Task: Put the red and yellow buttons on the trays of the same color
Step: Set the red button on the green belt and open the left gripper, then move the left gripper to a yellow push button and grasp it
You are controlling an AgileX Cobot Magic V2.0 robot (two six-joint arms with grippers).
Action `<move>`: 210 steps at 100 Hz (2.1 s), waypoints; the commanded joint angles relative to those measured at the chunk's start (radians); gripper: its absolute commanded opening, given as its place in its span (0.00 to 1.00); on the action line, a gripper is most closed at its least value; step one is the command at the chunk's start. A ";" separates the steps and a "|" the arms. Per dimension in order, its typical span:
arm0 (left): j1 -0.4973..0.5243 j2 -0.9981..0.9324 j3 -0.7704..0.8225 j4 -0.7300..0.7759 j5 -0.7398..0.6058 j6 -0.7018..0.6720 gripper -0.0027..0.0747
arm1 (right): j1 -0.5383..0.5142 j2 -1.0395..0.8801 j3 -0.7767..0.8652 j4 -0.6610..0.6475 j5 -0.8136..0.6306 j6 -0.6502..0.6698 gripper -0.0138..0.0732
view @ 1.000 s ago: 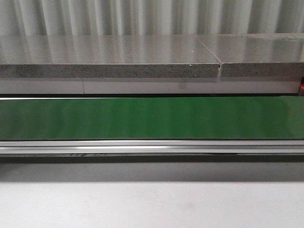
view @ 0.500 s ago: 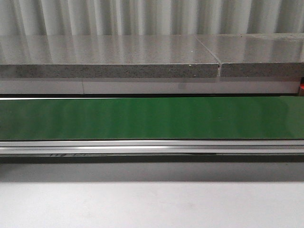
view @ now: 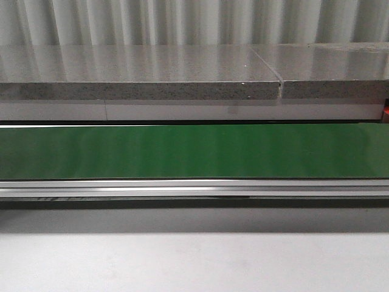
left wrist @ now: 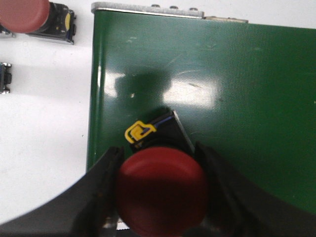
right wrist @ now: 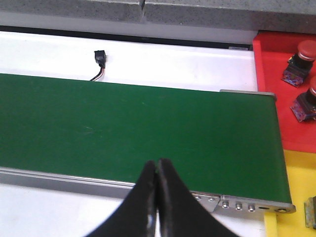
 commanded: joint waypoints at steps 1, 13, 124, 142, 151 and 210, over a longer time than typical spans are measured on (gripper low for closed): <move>-0.007 -0.033 -0.031 -0.008 -0.018 -0.003 0.28 | 0.001 -0.002 -0.023 0.005 -0.062 -0.010 0.02; -0.007 -0.033 -0.031 -0.014 -0.007 0.006 0.57 | 0.001 -0.002 -0.023 0.005 -0.062 -0.010 0.02; -0.116 -0.126 -0.109 0.042 -0.001 -0.008 0.84 | 0.001 -0.002 -0.023 0.005 -0.062 -0.010 0.02; -0.044 -0.126 -0.109 0.074 -0.027 -0.067 0.84 | 0.001 -0.002 -0.023 0.005 -0.062 -0.010 0.02; 0.024 -0.126 -0.107 0.045 -0.046 -0.067 0.84 | 0.001 -0.002 -0.023 0.005 -0.062 -0.010 0.02; 0.309 0.087 -0.126 -0.011 -0.088 -0.067 0.84 | 0.001 -0.002 -0.023 0.005 -0.062 -0.010 0.02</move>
